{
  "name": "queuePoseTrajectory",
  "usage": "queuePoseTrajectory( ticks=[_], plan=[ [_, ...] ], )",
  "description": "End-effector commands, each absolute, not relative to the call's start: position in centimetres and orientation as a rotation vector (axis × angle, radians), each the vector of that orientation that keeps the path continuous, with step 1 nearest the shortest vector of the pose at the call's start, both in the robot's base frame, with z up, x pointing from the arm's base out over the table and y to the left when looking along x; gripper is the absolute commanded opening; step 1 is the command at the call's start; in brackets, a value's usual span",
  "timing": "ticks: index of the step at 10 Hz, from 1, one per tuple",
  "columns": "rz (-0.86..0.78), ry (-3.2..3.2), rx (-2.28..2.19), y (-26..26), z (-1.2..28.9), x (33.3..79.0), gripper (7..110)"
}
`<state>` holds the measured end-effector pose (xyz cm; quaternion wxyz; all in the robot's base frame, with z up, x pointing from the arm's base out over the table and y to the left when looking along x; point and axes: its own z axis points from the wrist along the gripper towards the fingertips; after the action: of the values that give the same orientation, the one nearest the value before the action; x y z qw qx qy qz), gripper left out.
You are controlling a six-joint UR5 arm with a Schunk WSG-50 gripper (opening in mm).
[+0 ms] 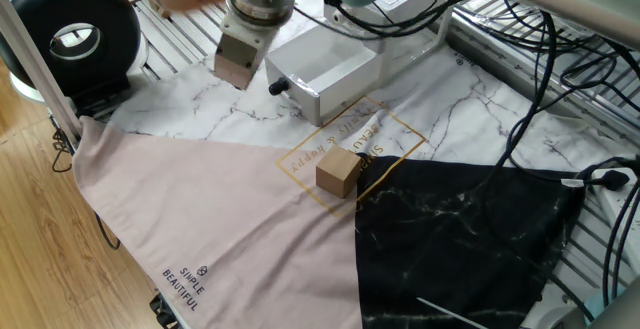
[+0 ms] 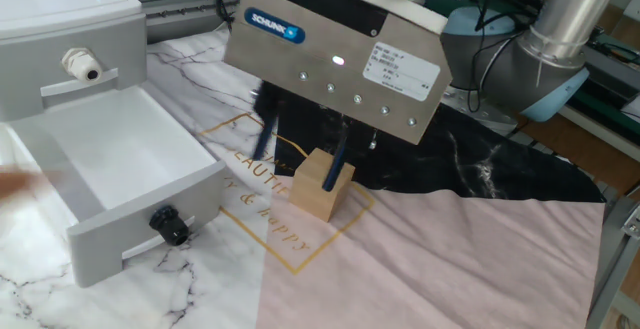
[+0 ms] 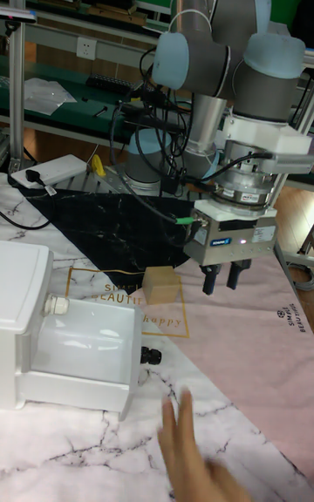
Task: Put things in the drawer
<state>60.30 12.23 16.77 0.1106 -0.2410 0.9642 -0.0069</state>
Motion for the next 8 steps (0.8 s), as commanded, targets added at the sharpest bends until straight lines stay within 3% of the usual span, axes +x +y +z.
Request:
queuePoseTrajectory(
  ticks=[1,4,6,7,8],
  plan=[
    [0.001,3.113,-0.548,10.9,14.6,53.4,22],
    [0.125,3.181,-0.492,8.8,12.2,50.5,22],
    [-0.007,3.125,-0.513,4.8,9.9,51.0,22],
    [0.015,3.130,-0.492,4.7,8.4,50.2,22],
    [0.023,3.149,-0.458,5.0,6.2,48.6,44]
  ],
)
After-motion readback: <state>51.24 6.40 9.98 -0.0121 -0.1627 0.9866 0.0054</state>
